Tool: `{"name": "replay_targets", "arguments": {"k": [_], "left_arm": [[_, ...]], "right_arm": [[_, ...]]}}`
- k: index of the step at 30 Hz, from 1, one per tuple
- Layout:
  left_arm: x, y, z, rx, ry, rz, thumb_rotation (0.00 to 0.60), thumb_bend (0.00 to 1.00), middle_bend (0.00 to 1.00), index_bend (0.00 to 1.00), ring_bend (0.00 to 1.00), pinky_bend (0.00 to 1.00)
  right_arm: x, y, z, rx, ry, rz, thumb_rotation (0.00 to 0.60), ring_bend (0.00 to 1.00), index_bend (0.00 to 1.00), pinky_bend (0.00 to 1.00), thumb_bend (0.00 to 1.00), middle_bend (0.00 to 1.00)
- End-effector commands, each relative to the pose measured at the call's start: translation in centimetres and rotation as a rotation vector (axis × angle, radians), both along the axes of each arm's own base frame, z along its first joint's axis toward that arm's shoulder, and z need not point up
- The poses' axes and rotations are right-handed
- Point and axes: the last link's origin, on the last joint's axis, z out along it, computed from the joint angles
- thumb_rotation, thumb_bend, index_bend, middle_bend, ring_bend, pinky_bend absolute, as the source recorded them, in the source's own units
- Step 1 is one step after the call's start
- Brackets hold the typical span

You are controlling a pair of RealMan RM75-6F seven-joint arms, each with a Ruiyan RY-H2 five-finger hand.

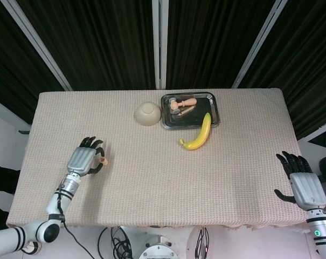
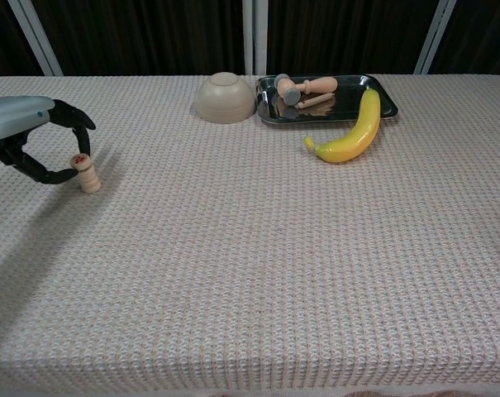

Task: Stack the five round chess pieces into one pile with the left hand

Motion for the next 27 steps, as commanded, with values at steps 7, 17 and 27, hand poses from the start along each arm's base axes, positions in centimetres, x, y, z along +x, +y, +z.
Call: {"name": "replay_targets", "arguments": {"k": [7,17,27], "left_arm": [[-0.16,0.18,-0.01,0.003,0.002,0.001,0.6,0.35,0.14,0.47,0.0,0.0],[-0.43,0.24,-0.17,0.0,0.0,0.007,0.6,0.35,0.14,0.46,0.0,0.0],[-0.53,0.29,-0.07,0.001,0.01,0.008,0.6,0.35,0.14,0.42,0.0,0.0]], "right_arm": [[0.01,0.01,0.0,0.001,0.001,-0.001,0.6,0.0,0.0,0.0,0.14,0.0],[-0.02,0.03,0.03,0.001,0.002,-0.003,0.6,0.0,0.0,0.0,0.14,0.0],[-0.05,0.03,0.03,0.008,0.005,-0.008,0.6,0.0,0.0,0.0,0.14,0.0]]}}
